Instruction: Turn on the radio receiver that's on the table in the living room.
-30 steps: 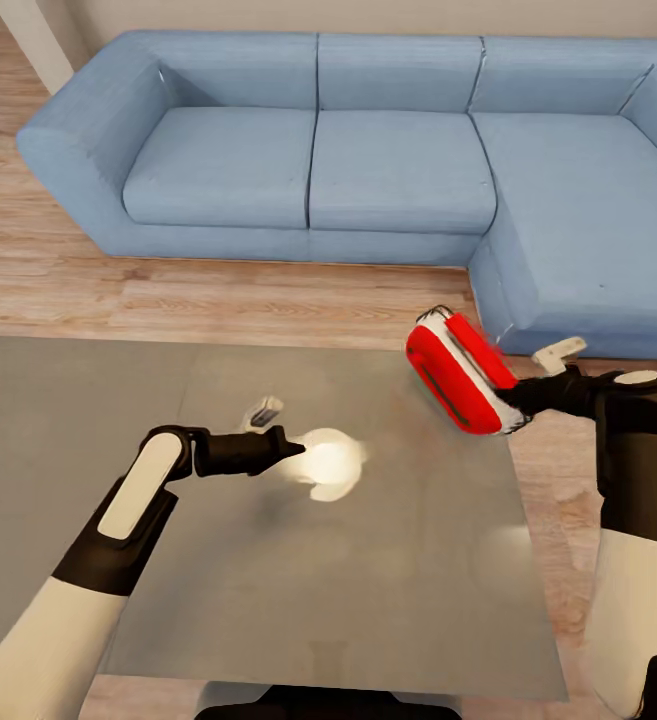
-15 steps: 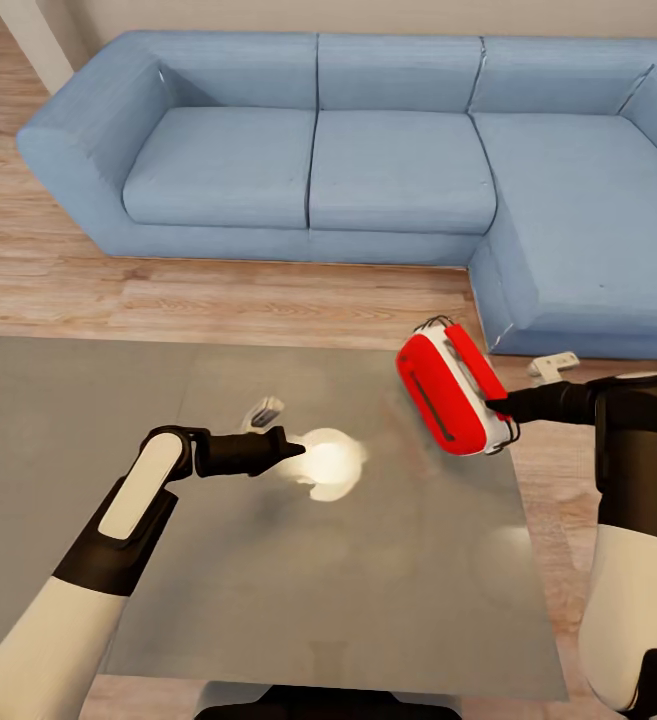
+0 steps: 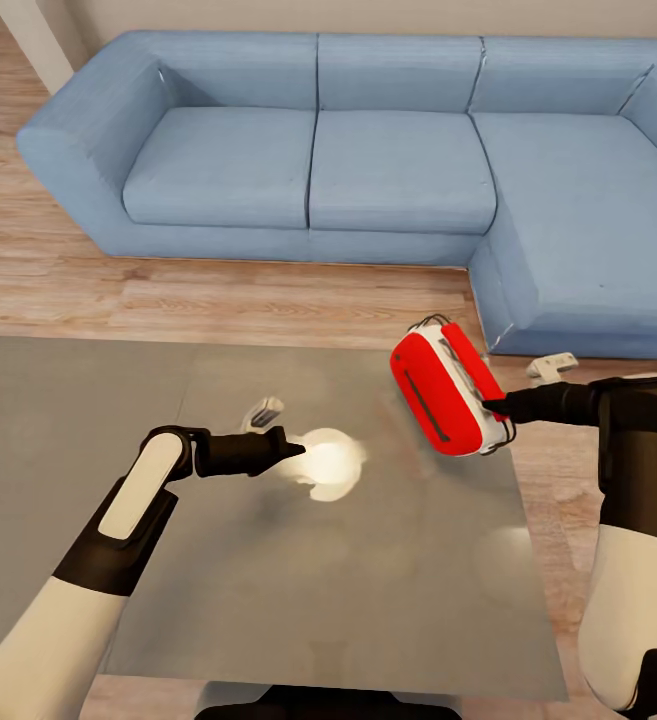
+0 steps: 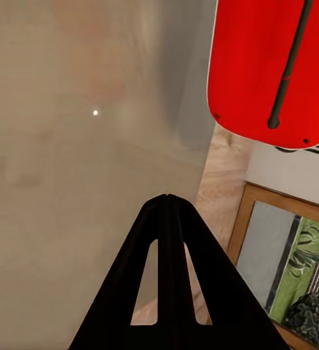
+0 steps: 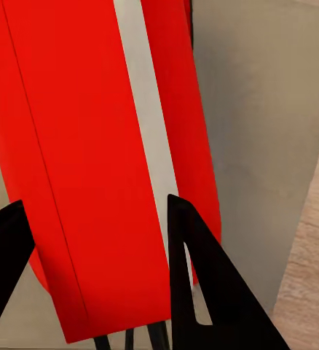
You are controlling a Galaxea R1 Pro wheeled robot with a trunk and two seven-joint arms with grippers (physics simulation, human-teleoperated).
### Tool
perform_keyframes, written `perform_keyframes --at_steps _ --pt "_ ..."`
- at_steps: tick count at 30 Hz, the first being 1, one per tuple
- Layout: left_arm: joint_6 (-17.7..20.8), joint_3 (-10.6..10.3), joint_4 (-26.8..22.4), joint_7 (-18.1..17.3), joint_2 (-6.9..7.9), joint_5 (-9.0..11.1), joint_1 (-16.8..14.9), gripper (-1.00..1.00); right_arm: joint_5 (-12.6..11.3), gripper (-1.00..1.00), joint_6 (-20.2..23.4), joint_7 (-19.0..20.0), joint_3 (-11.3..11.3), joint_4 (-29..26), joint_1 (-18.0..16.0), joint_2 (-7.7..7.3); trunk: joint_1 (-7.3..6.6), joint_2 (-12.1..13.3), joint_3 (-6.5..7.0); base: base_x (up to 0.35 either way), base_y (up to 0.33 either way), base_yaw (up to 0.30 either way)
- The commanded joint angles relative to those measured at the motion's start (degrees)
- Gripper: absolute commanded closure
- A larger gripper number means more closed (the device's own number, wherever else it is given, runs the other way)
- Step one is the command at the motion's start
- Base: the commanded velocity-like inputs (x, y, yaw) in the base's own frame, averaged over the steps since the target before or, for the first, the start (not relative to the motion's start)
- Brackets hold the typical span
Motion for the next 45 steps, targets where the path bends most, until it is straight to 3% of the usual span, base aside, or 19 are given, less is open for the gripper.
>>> perform_keyframes --at_steps 1,9,16,23,34,40,41,45 --pt "0.0 0.0 0.0 0.0 0.0 0.0 0.0 1.0 0.2 1.0 -0.1 0.2 0.1 0.0 0.0 0.04 0.0 0.0 0.0 0.0 0.0 0.0" --pt "0.0 0.1 0.0 0.0 0.0 0.0 0.0 1.0 0.3 1.0 -0.3 0.5 0.2 0.0 0.4 1.24 0.0 0.0 0.0 0.0 0.0 0.0" --pt "-0.4 0.4 -0.1 -0.3 0.45 -0.1 0.2 1.0 0.4 1.0 -0.5 1.0 -0.7 -0.4 0.3 1.24 0.0 0.0 0.0 0.0 0.0 0.0" --pt "-0.4 0.4 -0.1 -0.3 0.86 -0.2 0.0 1.0 0.1 1.0 -0.4 0.7 -0.6 -1.1 2.7 0.84 0.0 0.0 0.0 0.0 0.0 0.0" --pt "-0.4 0.4 -0.1 -0.3 0.8 -0.2 0.0 1.0 0.5 1.0 0.2 -2.7 0.1 -2.8 4.6 1.22 0.0 0.0 0.0 0.0 0.0 0.0" --pt "-0.4 0.4 0.0 -0.2 0.81 -0.4 0.0 1.0 0.5 1.0 0.3 -4.6 2.0 -3.0 4.6 1.4 0.0 0.0 0.0 0.0 0.0 0.0" --pt "-0.4 0.4 0.0 -0.2 0.82 -0.4 0.0 1.0 0.5 1.0 0.3 -18.0 3.9 -3.0 4.6 1.45 0.0 0.0 0.0 0.0 0.0 0.0" --pt "-0.4 0.4 0.1 -0.2 0.85 -0.4 0.0 1.0 0.5 1.0 0.3 -22.2 5.6 -3.0 4.6 2.09 0.0 0.0 0.0 0.0 0.0 0.0"
